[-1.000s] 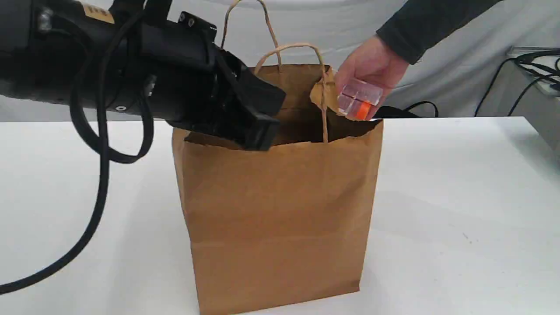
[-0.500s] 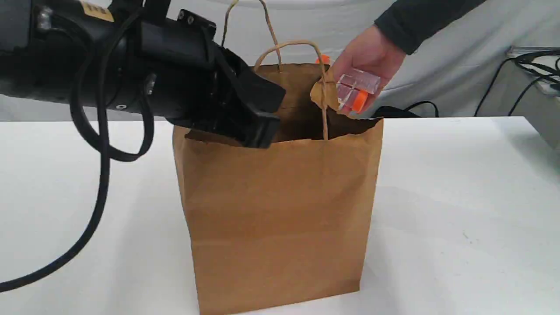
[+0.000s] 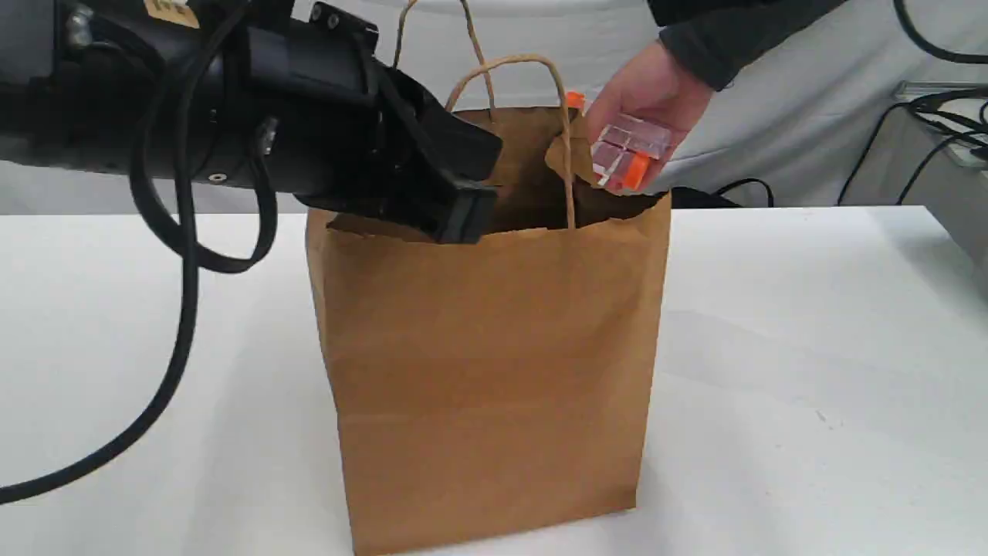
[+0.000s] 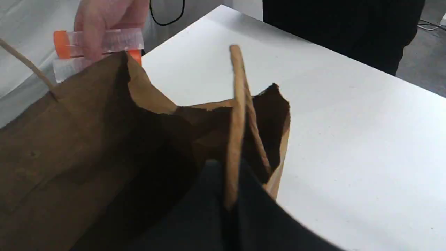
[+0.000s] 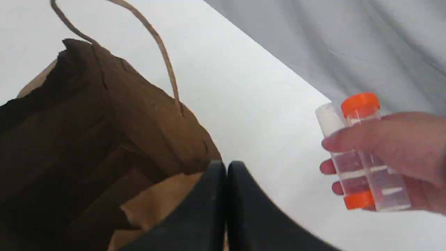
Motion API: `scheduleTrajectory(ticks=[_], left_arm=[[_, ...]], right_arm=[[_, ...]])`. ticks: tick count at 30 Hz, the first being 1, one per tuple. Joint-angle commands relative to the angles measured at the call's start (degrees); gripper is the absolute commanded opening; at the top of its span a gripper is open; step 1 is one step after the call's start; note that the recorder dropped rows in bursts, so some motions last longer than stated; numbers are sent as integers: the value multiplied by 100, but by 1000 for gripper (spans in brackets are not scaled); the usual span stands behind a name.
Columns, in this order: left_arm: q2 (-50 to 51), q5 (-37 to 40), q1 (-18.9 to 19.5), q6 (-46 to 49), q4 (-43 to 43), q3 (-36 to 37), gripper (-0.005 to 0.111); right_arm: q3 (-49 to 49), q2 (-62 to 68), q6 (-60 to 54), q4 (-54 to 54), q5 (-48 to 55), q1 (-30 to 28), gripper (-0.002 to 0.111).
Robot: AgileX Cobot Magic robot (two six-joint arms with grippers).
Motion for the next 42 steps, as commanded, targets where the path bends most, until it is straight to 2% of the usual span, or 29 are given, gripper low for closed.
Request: scheduleTrajectory(ticks=[1, 6, 9, 11, 16, 18, 25, 42], left_arm=[[8, -78, -37, 13, -62, -44, 0], [8, -68, -37, 13, -62, -44, 0], [8, -57, -37, 0, -62, -44, 0], [8, -57, -37, -23, -62, -44, 0], [8, 66, -37, -25, -73, -44, 0], [8, 92, -37, -25, -73, -44, 0], [8, 92, -37, -25, -73, -44, 0], [8, 7, -37, 33, -73, -44, 0]], right_arm=[[-410, 234, 110, -611, -51, 306, 0], [-495, 340, 110, -664, -143, 512, 0], [-495, 340, 47, -664, -64, 510, 7], [-495, 340, 47, -664, -22, 510, 16], [-495, 340, 47, -756, 15, 629, 47], [-495, 348, 97, -796, -111, 675, 53], [-495, 564, 367, -1057, 23, 675, 52], [-495, 1267, 201, -567, -114, 675, 52]])
